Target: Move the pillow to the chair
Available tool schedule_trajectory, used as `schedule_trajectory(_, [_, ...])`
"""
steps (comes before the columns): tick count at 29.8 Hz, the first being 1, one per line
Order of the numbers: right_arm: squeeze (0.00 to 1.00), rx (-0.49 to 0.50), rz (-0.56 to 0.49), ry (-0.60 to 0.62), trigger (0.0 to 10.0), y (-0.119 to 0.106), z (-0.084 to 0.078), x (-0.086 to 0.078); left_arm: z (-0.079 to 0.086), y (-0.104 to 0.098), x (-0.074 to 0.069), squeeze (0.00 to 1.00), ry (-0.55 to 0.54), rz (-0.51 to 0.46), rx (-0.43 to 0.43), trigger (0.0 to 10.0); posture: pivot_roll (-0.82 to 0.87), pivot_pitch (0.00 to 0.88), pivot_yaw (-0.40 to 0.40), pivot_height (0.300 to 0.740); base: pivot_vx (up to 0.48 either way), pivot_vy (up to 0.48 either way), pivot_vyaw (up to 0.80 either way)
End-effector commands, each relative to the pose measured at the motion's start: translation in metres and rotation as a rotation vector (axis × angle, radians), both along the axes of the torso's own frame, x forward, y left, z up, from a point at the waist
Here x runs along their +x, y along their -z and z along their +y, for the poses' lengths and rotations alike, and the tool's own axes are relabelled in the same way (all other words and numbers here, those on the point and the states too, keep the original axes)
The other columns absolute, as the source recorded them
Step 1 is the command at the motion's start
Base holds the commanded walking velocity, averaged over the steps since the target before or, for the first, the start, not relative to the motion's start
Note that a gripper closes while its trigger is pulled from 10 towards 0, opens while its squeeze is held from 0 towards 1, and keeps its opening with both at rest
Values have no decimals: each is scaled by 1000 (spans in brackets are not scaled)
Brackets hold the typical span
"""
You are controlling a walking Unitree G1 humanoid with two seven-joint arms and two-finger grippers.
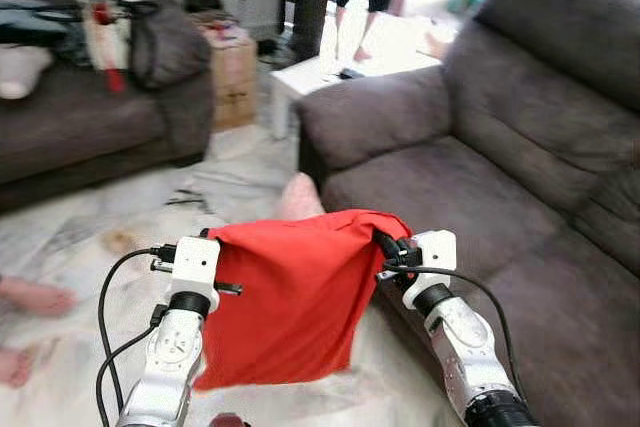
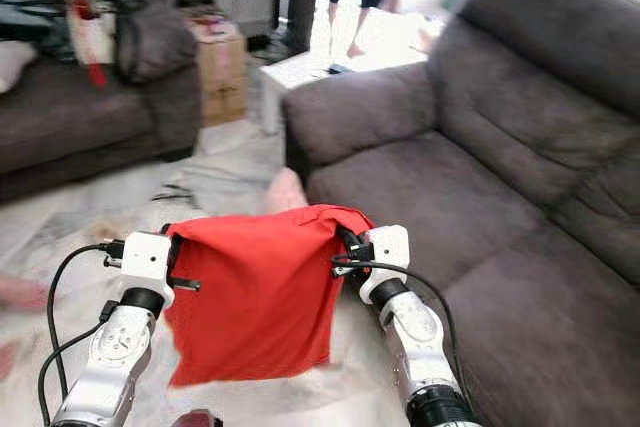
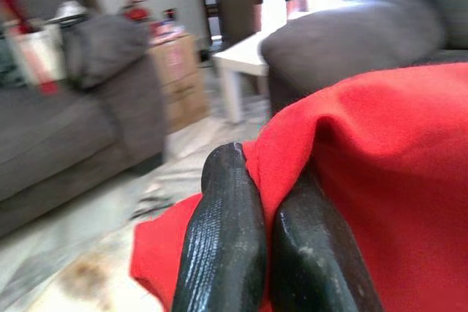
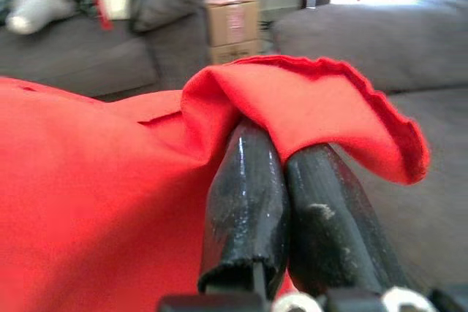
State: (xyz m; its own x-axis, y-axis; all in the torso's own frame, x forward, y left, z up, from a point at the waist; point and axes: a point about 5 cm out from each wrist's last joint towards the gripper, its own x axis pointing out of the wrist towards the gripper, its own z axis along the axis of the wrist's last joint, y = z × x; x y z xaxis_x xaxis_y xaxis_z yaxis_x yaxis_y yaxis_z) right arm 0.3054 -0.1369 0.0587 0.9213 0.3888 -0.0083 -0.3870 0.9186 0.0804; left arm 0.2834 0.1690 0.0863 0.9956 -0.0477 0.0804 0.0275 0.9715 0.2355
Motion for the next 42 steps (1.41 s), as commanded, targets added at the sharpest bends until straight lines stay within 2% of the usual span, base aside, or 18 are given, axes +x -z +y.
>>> schedule_trajectory(1, [0,8,-88,12,10000,-19,-1,10,-7,-16,6,0,35,-82,-8,10000,91,40,-114,740,0,0,-800])
schedule_trajectory(9, [0,11,-93,34,10000,-18,-1,10,-6,-15,11,0,34,-73,25,10000,88,0,-92,740,0,0,-797])
schedule_trajectory(12, [0,18,-99,48,10000,-19,-3,11,-5,-18,14,0,33,-87,45,10000,83,0,-86,740,0,-400,-792])
schedule_trajectory(21, [0,21,-108,110,10000,-21,-15,13,-9,-18,19,0,46,-89,33,10000,69,0,-80,740,0,-107,-800])
schedule_trajectory(26, [0,22,-117,122,10000,-23,-16,14,-10,-19,20,0,54,-102,22,10000,60,0,-76,740,0,-316,-800])
schedule_trajectory(34, [0,15,-121,130,10000,-24,-19,15,-14,-18,23,0,55,-104,8,10000,56,0,-85,740,0,0,-800])
schedule_trajectory(42, [0,17,-124,136,10000,-25,-18,17,-8,-20,23,0,42,-112,14,10000,65,0,-87,740,0,0,-800])
